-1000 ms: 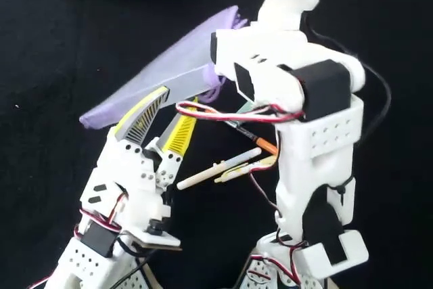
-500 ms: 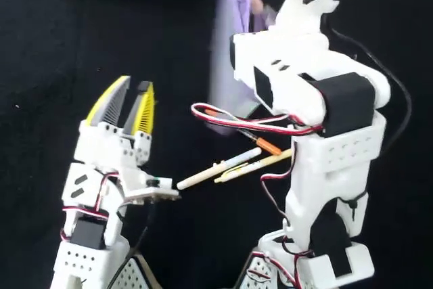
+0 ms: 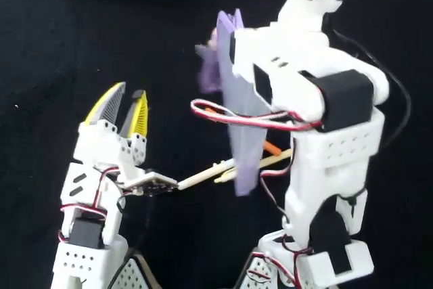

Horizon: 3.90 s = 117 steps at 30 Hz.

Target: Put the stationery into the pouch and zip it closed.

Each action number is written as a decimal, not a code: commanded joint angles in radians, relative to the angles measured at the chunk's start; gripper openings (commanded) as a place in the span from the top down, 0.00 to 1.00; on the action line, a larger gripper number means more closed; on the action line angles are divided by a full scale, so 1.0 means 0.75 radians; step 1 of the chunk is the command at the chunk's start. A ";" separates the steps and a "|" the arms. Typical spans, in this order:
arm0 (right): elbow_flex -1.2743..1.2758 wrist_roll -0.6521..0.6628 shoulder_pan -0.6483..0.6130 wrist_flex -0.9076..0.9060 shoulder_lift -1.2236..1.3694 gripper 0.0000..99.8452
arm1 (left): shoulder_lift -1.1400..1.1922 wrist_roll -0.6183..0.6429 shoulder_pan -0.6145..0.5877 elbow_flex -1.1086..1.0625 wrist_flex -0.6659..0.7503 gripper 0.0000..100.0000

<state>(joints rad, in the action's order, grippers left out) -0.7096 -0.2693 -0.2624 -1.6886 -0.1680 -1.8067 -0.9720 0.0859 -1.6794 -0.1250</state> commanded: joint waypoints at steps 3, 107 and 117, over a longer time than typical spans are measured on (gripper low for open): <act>-0.017 -0.094 -0.074 0.184 0.052 0.99 | -0.023 0.004 0.058 -0.024 -0.025 0.83; -0.633 -0.489 -0.409 0.368 0.212 0.99 | -0.023 1.140 -0.232 -0.026 -0.127 0.73; -0.621 -0.299 -0.358 0.299 0.220 0.98 | -0.023 1.428 -0.531 -0.026 -0.276 0.73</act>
<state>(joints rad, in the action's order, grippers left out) -1.1546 -0.5363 -0.5462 -1.4599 0.0499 -1.8082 0.0606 -0.2547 -1.6794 -0.3030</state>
